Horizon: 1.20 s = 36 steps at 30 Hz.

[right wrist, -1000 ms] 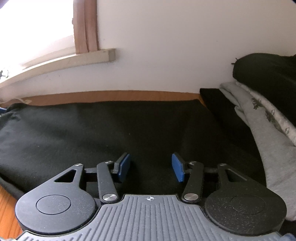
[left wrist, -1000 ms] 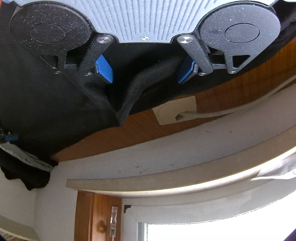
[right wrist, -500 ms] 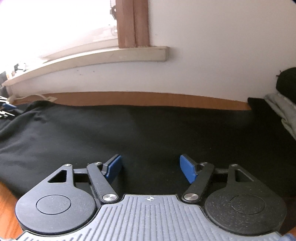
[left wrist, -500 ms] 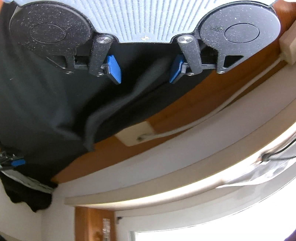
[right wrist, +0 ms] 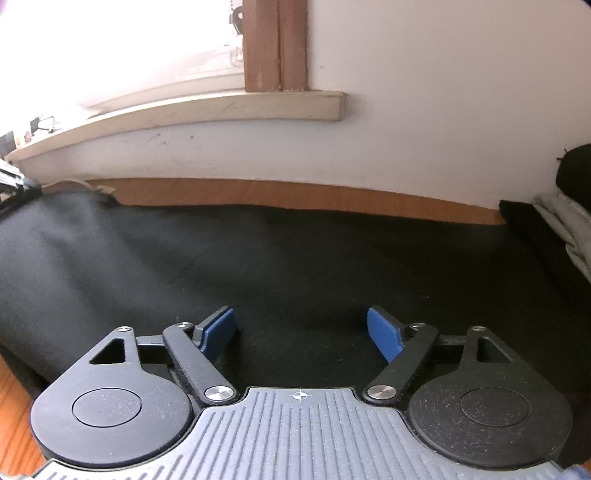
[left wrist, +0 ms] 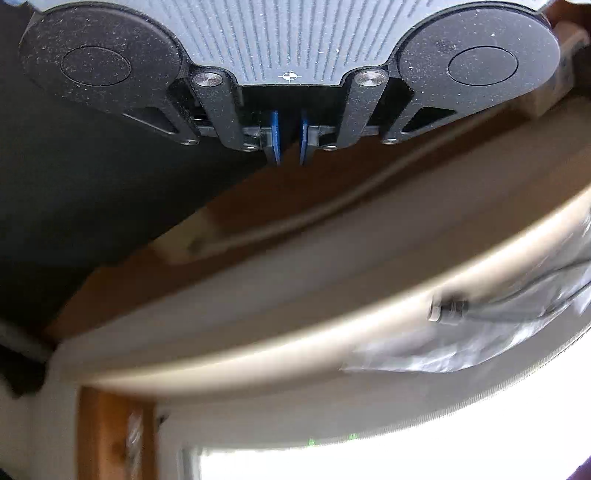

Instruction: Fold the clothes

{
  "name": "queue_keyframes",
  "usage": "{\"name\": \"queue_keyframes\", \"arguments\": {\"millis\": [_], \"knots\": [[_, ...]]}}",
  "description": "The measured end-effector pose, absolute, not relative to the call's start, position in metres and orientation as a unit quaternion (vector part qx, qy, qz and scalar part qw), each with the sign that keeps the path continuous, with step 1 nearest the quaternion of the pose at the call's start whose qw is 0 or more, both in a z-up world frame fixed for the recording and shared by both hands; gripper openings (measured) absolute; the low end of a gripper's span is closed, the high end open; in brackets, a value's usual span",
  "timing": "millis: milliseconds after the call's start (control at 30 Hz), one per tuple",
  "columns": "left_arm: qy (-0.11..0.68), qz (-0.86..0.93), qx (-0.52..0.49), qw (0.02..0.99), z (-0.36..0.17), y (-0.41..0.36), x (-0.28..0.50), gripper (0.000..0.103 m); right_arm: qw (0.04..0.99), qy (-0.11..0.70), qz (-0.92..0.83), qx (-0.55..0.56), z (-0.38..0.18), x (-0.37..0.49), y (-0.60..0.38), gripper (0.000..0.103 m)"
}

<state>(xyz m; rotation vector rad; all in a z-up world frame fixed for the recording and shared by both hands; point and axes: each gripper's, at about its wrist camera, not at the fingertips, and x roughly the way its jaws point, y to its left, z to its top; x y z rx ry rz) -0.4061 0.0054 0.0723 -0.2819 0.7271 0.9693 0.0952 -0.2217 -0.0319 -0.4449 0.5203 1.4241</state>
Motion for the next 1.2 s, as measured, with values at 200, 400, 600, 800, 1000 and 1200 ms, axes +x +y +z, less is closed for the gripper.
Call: {"name": "queue_keyframes", "arguments": {"millis": [200, 400, 600, 800, 1000, 1200], "knots": [[0.297, 0.520, -0.146, 0.787, 0.096, -0.031, -0.494, 0.058, 0.700, 0.234, 0.643, -0.203, -0.033, 0.095, -0.219, 0.083], [0.301, 0.578, -0.157, 0.742, 0.103, -0.068, -0.580, 0.073, 0.701, 0.235, 0.643, -0.203, -0.033, 0.093, -0.217, 0.085], [0.314, 0.578, -0.161, 0.736, 0.096, -0.069, -0.592, 0.074, 0.701, 0.235, 0.642, -0.203, -0.035, 0.092, -0.216, 0.086], [0.314, 0.588, -0.161, 0.728, 0.095, -0.058, -0.588, 0.003, 0.702, 0.236, 0.641, -0.203, -0.037, 0.091, -0.217, 0.086], [0.336, 0.619, -0.147, 0.694, 0.099, -0.048, -0.590, 0.028, 0.701, 0.236, 0.641, -0.203, -0.037, 0.092, -0.218, 0.087], [0.294, 0.651, -0.151, 0.684, 0.108, -0.113, -0.622, 0.073, 0.702, 0.235, 0.641, -0.203, -0.037, 0.092, -0.218, 0.087]]}}
